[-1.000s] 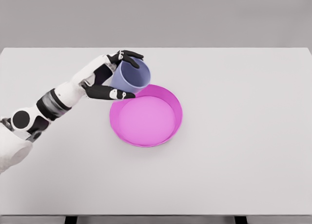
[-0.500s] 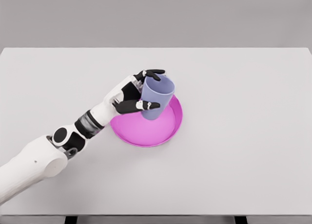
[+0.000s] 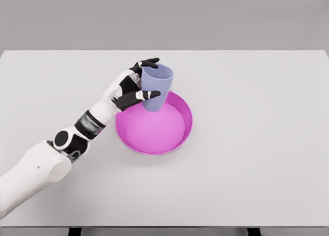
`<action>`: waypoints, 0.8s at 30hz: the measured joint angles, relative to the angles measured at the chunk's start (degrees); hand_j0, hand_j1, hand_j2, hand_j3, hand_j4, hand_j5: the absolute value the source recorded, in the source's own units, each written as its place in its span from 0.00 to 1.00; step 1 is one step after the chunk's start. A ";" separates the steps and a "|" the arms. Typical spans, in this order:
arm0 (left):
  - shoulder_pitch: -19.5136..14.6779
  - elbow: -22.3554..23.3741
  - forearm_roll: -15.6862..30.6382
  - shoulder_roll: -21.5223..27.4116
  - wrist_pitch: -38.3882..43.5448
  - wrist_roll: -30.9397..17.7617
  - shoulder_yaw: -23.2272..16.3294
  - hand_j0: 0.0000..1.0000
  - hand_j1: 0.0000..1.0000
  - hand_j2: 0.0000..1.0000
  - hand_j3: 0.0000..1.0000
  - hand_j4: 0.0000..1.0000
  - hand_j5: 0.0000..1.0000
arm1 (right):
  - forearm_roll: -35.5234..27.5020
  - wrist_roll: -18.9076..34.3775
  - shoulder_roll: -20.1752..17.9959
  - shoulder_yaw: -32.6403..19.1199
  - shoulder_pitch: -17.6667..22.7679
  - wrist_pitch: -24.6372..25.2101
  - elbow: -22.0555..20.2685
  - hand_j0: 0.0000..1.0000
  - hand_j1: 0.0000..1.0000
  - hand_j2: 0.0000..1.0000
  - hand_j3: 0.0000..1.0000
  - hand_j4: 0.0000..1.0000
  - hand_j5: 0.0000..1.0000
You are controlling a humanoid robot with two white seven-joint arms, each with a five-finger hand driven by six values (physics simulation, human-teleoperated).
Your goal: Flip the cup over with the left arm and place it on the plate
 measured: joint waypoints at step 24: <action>3.43 -3.49 -12.81 -0.63 0.03 7.07 5.36 0.73 0.73 0.73 0.73 0.73 0.73 | 0.01 0.00 0.00 0.00 0.00 0.00 0.00 1.00 1.00 1.00 1.00 1.00 1.00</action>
